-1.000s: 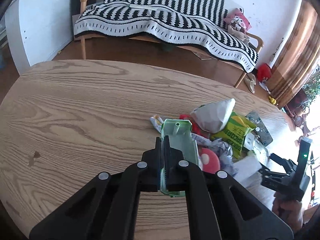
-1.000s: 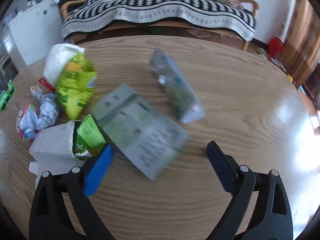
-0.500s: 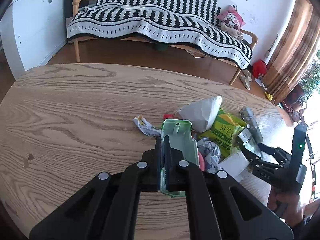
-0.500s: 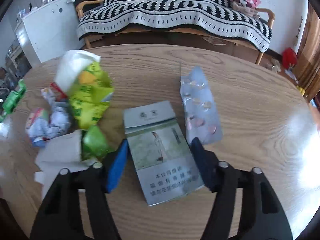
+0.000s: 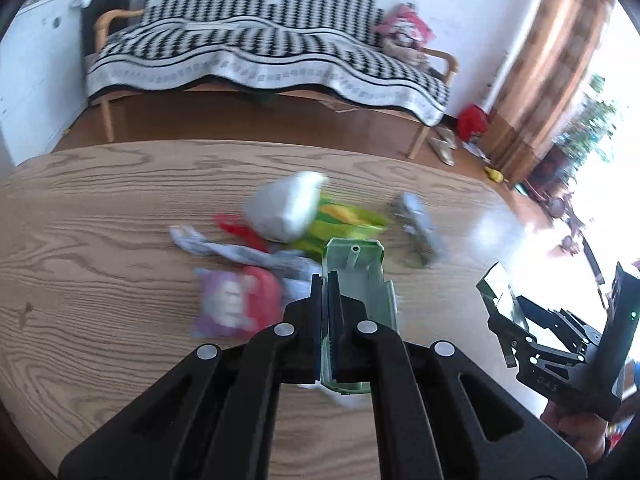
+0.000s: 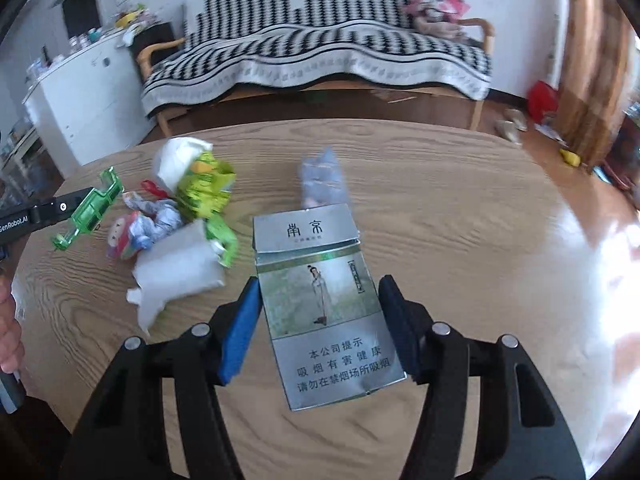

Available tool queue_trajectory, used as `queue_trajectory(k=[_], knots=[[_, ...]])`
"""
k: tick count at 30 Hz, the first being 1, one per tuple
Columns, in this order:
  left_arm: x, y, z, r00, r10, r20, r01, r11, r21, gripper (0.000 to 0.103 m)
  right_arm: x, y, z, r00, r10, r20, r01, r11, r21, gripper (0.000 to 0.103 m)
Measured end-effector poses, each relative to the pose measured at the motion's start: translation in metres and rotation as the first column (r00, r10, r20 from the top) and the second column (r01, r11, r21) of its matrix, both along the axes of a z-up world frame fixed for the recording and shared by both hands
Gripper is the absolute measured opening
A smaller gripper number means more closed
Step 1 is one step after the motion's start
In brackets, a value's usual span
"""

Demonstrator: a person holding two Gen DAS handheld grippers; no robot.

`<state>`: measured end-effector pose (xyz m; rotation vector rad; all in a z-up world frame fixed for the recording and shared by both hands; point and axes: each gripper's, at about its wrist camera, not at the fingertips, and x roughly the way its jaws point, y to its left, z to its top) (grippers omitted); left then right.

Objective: Collect trash
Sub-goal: 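Carry both items over the black bin and open both tools to drop them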

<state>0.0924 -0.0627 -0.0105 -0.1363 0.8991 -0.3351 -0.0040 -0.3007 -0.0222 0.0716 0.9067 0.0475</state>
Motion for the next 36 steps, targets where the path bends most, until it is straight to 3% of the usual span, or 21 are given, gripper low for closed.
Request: queue_trajectory(k=[5,9,12,17,22,28,32,36], knots=[[-0.028,-0.068,0.006,0.990,-0.137,0.022,0.137,0.991,0.008,0.002,-0.051,-0.058,0.013,0.991,-0.132,0.023,0.133,0.991,-0.012,0.059],[-0.058,-0.132,0.007,0.963,-0.265,0.037,0.265,0.964,0.016,0.002,-0.096,-0.111,0.020,0.966,-0.255,0.048,0.256,0.967,-0.015,0.059],[-0.084,-0.183,0.006,0.930,-0.366,0.046,0.365,0.931,0.016,0.002,-0.132,-0.150,0.022,0.934,-0.351,0.058,0.353,0.936,-0.011,0.059],[-0.139,-0.274,-0.002,0.833,-0.551,0.054,0.552,0.834,0.004,0.002,-0.202,-0.219,0.021,0.858,-0.510,0.066,0.511,0.859,-0.003,0.059],[-0.196,-0.350,-0.019,0.716,-0.696,0.057,0.697,0.717,0.002,0.002,-0.279,-0.287,0.001,0.744,-0.668,0.020,0.668,0.744,0.023,0.059],[-0.249,-0.423,-0.053,0.584,-0.811,0.031,0.812,0.584,-0.022,0.002,-0.349,-0.348,-0.028,0.621,-0.779,-0.087,0.782,0.606,0.148,0.059],[-0.258,-0.457,-0.077,0.548,-0.836,-0.013,0.836,0.548,-0.025,0.002,-0.367,-0.369,-0.045,0.574,-0.807,-0.141,0.817,0.551,0.170,0.059],[-0.265,-0.478,-0.101,0.534,-0.844,-0.055,0.844,0.536,-0.025,0.002,-0.374,-0.377,-0.052,0.556,-0.817,-0.152,0.829,0.534,0.166,0.060]])
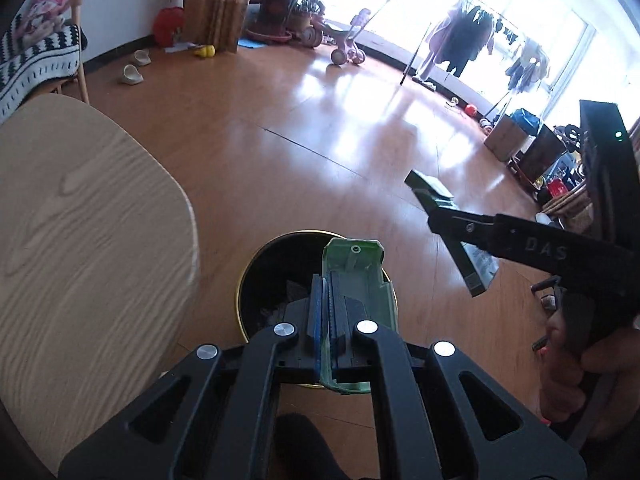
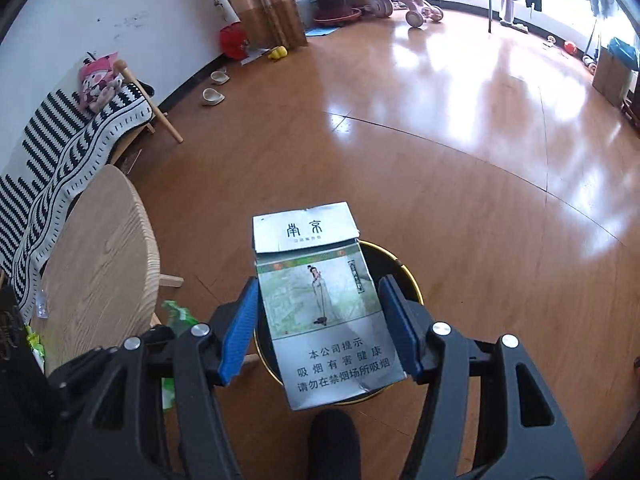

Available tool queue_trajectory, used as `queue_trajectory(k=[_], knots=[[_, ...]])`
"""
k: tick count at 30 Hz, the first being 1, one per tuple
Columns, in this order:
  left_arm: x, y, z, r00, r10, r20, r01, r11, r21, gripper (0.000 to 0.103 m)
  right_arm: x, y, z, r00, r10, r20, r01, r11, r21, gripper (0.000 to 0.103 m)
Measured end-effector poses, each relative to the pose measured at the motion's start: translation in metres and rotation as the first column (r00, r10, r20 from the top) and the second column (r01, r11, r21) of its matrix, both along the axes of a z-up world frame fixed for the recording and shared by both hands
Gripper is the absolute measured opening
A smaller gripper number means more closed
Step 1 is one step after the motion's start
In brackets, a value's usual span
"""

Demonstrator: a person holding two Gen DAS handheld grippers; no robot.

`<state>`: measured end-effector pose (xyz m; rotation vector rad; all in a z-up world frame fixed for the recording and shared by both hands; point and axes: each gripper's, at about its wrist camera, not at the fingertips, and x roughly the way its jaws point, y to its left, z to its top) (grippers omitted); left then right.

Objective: Collect trash
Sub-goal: 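Carry both items over the black bin and open both tools to drop them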

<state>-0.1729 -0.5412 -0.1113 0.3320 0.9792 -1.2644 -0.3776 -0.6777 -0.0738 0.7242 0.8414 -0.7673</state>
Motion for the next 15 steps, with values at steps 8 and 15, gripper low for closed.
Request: queue_trajectory(k=[8,15], knots=[[-0.001,-0.023,-0.013,1.000,-0.009,-0.006,0.010,1.000,0.024,0.002,0.008,-0.005,-0.001,1.000,-0.004,-0.005,0.004,1.000,0.004,0.060],[-0.007,-0.027,-0.013,1.000,-0.016,-0.007,0.016,1.000,0.020,0.015,0.011,-0.001,0.000,1.000,-0.006,0.004,0.006,1.000,-0.001,0.060]])
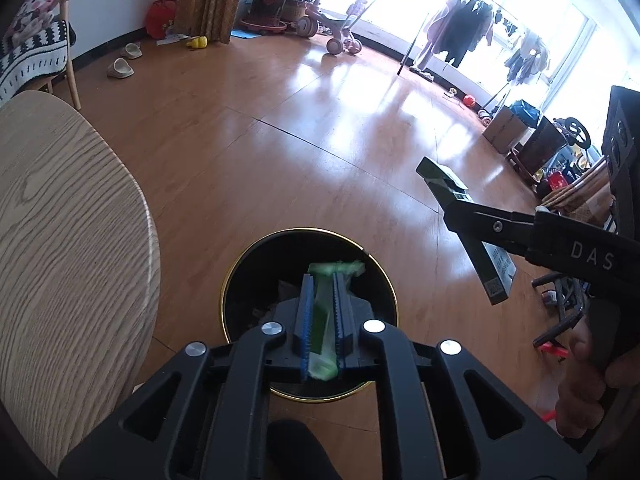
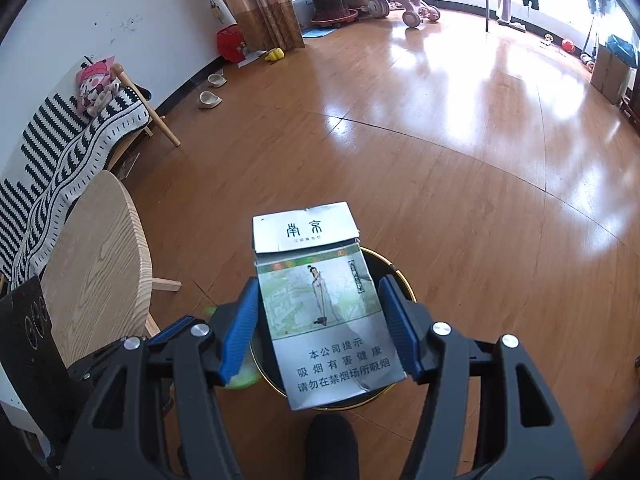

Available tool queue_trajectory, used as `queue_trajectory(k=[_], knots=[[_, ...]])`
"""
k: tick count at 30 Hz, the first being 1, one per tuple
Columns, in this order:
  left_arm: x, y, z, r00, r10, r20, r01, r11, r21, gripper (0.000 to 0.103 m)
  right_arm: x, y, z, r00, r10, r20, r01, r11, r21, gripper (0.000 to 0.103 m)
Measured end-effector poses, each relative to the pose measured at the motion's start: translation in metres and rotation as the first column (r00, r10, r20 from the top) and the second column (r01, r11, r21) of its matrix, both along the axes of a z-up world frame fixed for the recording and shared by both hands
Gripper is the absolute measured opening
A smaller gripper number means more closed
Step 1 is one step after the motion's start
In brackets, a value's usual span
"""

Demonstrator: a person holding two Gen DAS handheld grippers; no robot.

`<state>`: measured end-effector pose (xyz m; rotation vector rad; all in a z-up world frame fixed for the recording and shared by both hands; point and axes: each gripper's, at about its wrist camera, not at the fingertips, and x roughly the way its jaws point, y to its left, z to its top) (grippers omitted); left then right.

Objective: Collect trash
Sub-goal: 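Carry both items over the black bin and open both tools to drop them, then move both tools back over the trash on the table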

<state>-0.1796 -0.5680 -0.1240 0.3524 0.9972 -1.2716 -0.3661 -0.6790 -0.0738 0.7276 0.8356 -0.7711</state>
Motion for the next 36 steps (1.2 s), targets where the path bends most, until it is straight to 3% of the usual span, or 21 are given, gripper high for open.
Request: queue_trajectory(k=[3,10,19,22,26,32,36], knots=[[0.002,0.002,0.002,1.000,0.014,0.000,-0.014,1.000,-0.016,0.050,-0.004,0.000,-0.001,1.000,0.000,-0.001,0.000,1.000,0.001,0.060],[0.005,0.012,0.016,0.998,0.053,0.030,-0.051,0.997,-0.064,0.076,-0.001,-0.001,-0.001,1.000,0.003,-0.008,-0.003,1.000,0.001,0.060],[0.017,0.032,0.031,0.993,0.095,0.064,-0.090,0.993,-0.075,0.089,0.008,0.003,0.000,1.000,0.007,-0.017,-0.007,1.000,-0.012,0.062],[0.025,0.044,0.041,0.992,0.109,0.056,-0.103,0.990,-0.092,0.090,0.010,0.003,0.002,1.000,-0.001,-0.015,0.001,1.000,-0.023,0.077],[0.039,0.066,0.055,0.987,0.142,0.070,-0.134,0.985,-0.106,0.091,0.020,0.008,0.008,1.000,-0.013,-0.002,0.013,1.000,-0.028,0.082],[0.070,0.117,0.079,0.967,0.232,0.108,-0.220,0.969,-0.110,0.093,0.068,0.043,0.028,0.996,0.084,0.044,-0.082,0.995,-0.048,0.086],[0.097,0.164,0.094,0.934,0.312,0.171,-0.297,0.948,-0.112,0.094,0.114,0.084,0.041,0.979,0.191,0.074,-0.188,0.981,-0.047,0.086]])
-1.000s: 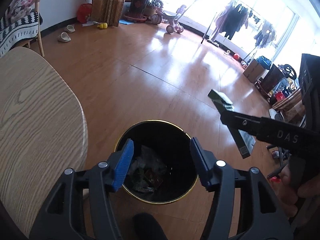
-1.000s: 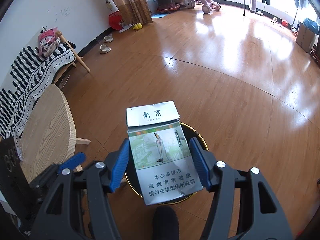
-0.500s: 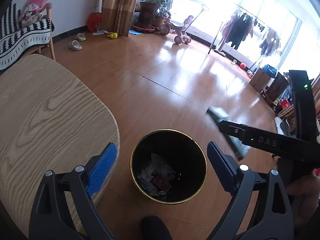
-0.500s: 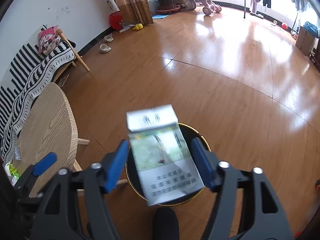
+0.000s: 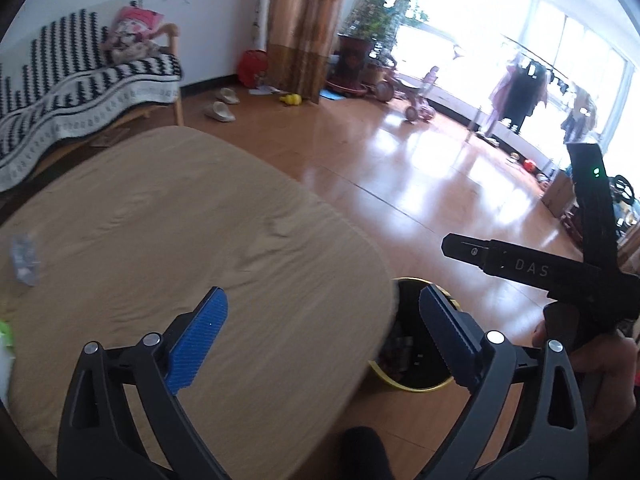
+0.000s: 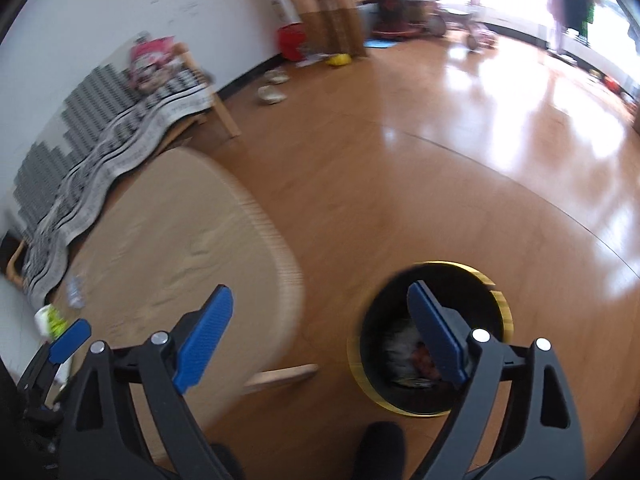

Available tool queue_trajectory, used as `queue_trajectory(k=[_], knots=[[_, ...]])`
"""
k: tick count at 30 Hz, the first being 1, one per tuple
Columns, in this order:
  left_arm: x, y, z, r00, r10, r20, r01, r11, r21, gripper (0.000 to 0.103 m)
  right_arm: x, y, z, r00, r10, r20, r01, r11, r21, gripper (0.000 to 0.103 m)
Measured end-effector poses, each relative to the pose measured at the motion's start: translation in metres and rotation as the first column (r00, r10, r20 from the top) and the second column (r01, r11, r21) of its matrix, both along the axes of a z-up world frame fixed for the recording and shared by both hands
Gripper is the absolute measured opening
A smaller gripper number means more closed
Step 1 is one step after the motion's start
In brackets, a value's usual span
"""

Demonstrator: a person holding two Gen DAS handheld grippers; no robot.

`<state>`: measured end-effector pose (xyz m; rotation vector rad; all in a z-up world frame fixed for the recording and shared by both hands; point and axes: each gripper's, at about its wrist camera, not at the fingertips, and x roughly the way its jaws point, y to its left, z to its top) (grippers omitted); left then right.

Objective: Collect trash
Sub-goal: 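Move both tools back over the trash on the table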

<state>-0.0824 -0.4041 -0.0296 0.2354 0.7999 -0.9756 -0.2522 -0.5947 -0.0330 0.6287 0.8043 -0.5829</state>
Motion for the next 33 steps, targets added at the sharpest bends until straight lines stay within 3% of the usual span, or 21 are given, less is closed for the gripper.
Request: queue_trajectory(k=[5,12,16,20,24,26,30,33], knots=[[0.041,0.064,0.016,0.989,0.144,-0.012,-0.144,0.989,-0.006,0.094,0.067,0.069,0.012,0.986,0.164,0.023,-0.164,0.986,-0.011,0.086],[0.097,0.170,0.030,0.942,0.336,0.021,-0.336,0.942,-0.005,0.094,0.153,0.172,0.017,0.930,0.367,0.024,-0.367,0.930,-0.016,0.086],[0.132,0.243,0.023,0.890,0.455,0.020,-0.455,0.890,0.008,0.094,0.191,0.228,0.015,0.884,0.467,0.008,-0.467,0.884,-0.034,0.086],[0.167,0.322,0.008,0.815,0.579,-0.025,-0.579,0.815,0.034,0.094,0.222,0.276,0.010,0.829,0.560,-0.018,-0.560,0.827,-0.053,0.086],[0.183,0.369,0.004,0.769,0.639,-0.025,-0.637,0.769,0.054,0.094,0.237,0.304,0.002,0.797,0.603,-0.031,-0.604,0.795,-0.051,0.086],[0.187,0.387,-0.001,0.767,0.641,-0.030,-0.638,0.767,0.061,0.094,0.243,0.310,-0.002,0.786,0.617,-0.036,-0.618,0.785,-0.045,0.086],[0.183,0.392,-0.018,0.804,0.594,0.003,-0.590,0.798,0.128,0.094,0.253,0.320,-0.007,0.768,0.639,-0.047,-0.641,0.767,-0.042,0.086],[0.186,0.390,-0.034,0.816,0.577,0.038,-0.573,0.798,0.185,0.094,0.258,0.324,-0.011,0.764,0.643,-0.053,-0.645,0.763,-0.039,0.086]])
